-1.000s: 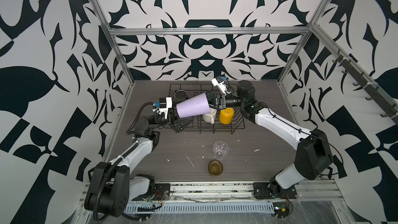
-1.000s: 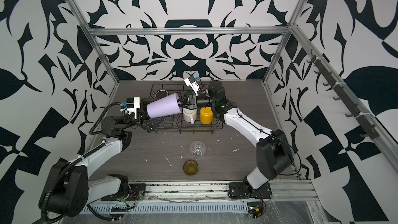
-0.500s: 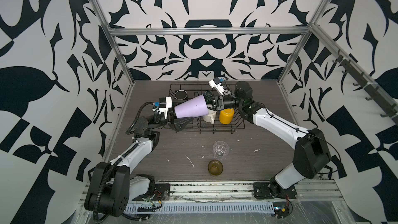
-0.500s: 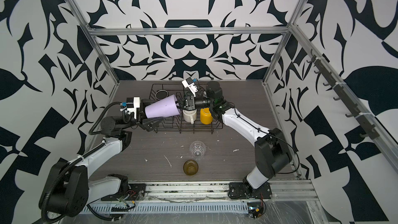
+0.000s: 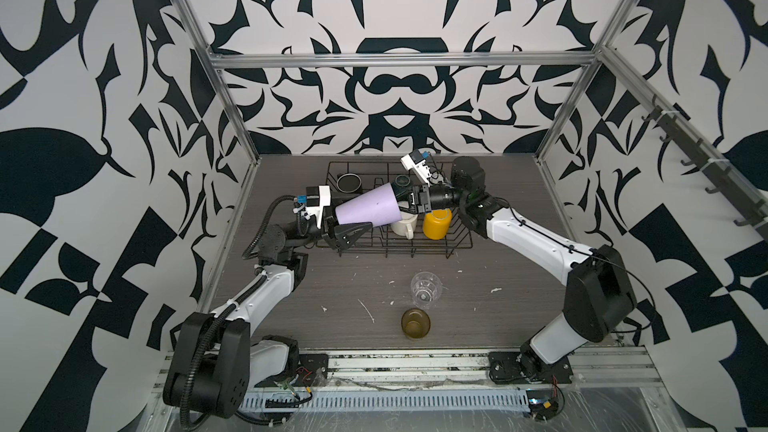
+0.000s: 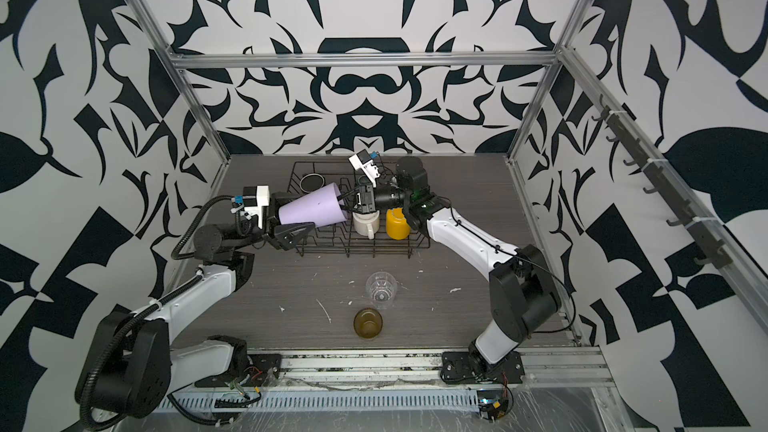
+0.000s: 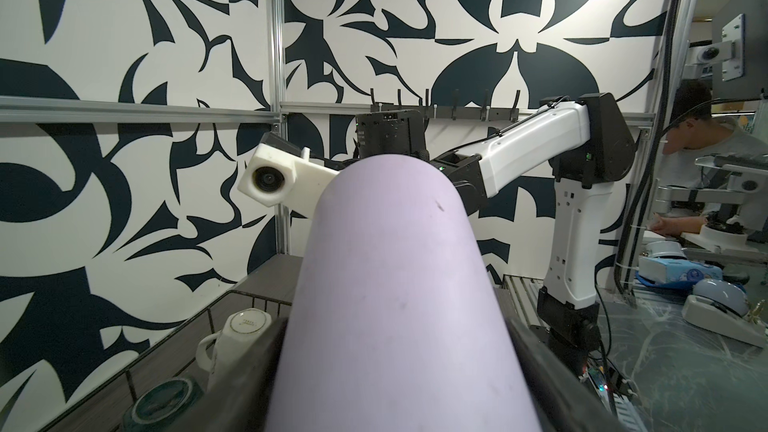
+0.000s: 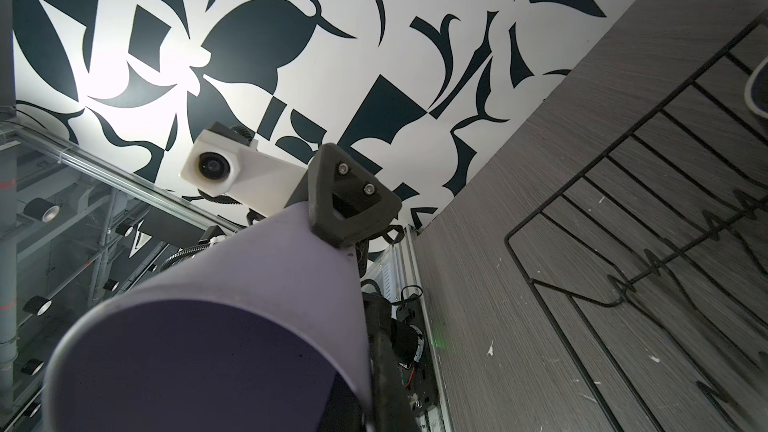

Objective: Load the cups into the dish rack
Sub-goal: 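Open the right gripper and pull back while the left gripper holds the cup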

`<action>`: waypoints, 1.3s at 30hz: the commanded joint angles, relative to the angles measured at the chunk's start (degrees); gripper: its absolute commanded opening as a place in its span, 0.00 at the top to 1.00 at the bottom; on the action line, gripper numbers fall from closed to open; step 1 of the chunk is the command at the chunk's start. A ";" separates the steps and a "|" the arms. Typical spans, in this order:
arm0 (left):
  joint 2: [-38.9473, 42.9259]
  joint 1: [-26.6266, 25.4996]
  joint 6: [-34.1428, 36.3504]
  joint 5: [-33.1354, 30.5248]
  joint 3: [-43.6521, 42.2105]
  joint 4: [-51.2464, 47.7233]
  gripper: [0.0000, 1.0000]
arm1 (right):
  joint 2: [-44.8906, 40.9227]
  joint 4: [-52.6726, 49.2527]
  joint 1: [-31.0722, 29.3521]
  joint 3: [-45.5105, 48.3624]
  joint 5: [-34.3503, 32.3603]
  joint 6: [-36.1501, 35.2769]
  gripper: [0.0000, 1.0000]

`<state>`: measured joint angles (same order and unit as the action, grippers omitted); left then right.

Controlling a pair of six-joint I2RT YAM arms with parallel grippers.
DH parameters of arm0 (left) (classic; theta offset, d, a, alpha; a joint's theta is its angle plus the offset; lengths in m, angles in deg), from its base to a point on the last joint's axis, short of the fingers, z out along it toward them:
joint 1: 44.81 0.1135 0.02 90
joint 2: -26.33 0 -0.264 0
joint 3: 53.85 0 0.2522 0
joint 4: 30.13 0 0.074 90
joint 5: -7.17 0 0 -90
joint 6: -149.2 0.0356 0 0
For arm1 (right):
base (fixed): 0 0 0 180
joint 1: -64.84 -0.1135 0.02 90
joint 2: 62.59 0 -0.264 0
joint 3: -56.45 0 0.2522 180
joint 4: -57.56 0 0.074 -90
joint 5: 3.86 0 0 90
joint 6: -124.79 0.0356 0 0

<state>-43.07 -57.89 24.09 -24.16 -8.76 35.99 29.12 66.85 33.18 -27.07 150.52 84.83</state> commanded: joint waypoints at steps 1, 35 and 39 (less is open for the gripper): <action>-0.05 -0.28 -1.57 2.85 1.72 2.69 0.43 | -0.47 4.64 -0.29 -3.10 -0.64 1.54 1.00; 6.32 -0.72 20.95 -34.28 29.93 -82.84 1.00 | -26.05 -33.34 10.48 7.70 -49.24 -24.68 0.29; 1.88 -0.70 20.74 -38.43 36.63 -92.69 1.00 | -27.69 -33.92 10.48 8.72 -53.20 -26.15 0.23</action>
<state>-38.99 -58.40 43.06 -57.10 24.22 -44.19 2.30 34.04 43.84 -18.85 104.08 61.93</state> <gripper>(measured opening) 0.752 0.760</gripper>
